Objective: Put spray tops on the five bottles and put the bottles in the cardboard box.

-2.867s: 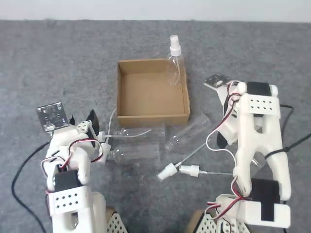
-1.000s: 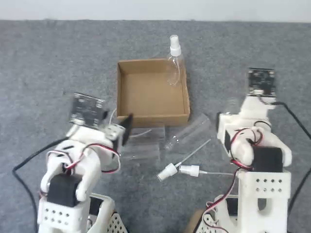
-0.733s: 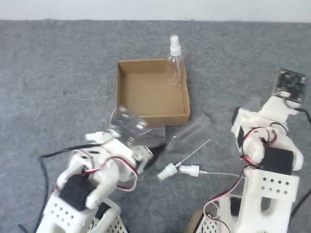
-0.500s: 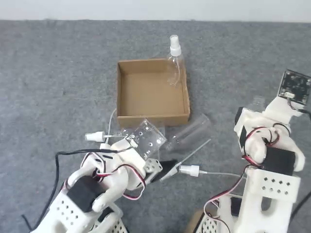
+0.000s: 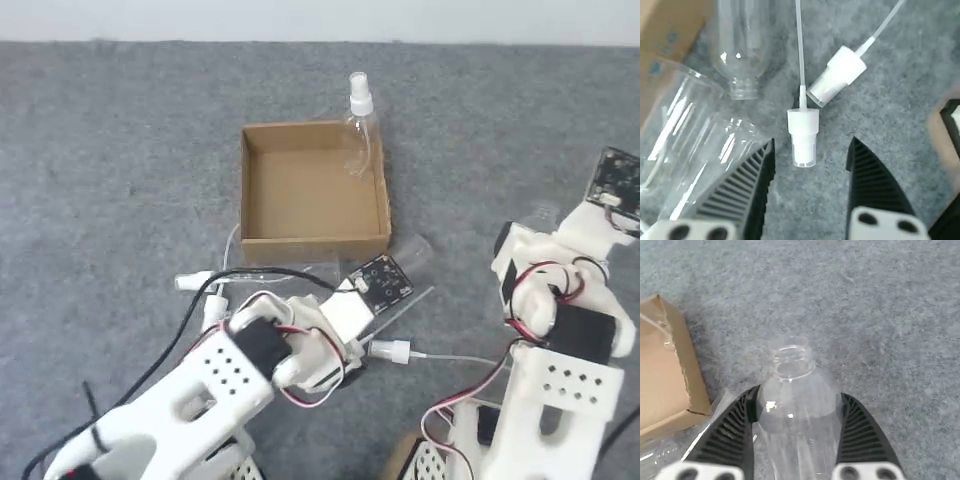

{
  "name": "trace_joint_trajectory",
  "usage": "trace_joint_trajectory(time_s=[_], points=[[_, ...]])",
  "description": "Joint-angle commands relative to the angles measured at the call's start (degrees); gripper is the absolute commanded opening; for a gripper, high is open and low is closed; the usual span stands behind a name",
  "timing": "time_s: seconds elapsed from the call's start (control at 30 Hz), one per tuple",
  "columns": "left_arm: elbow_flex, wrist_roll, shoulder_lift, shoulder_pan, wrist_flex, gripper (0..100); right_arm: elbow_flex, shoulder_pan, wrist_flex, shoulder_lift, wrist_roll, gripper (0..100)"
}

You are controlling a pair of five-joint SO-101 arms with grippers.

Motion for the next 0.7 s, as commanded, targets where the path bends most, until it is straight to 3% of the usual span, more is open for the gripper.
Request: trace_joint_trajectory(time_s=[0.0,0.27,0.67], points=[[-2.6,-0.3,4.6,0.4,-3.9,21,-0.2,1.6,-2.1,-1.2,-0.5,4.3],[-3.2,-0.4,15.1,0.4,-9.5,21,-0.2,1.6,-2.1,-1.3,-0.5,4.3],[-11.9,-0.2,33.3,0.3,-9.8,18,-0.2,1.6,-2.0,-1.2,-0.5,4.3]])
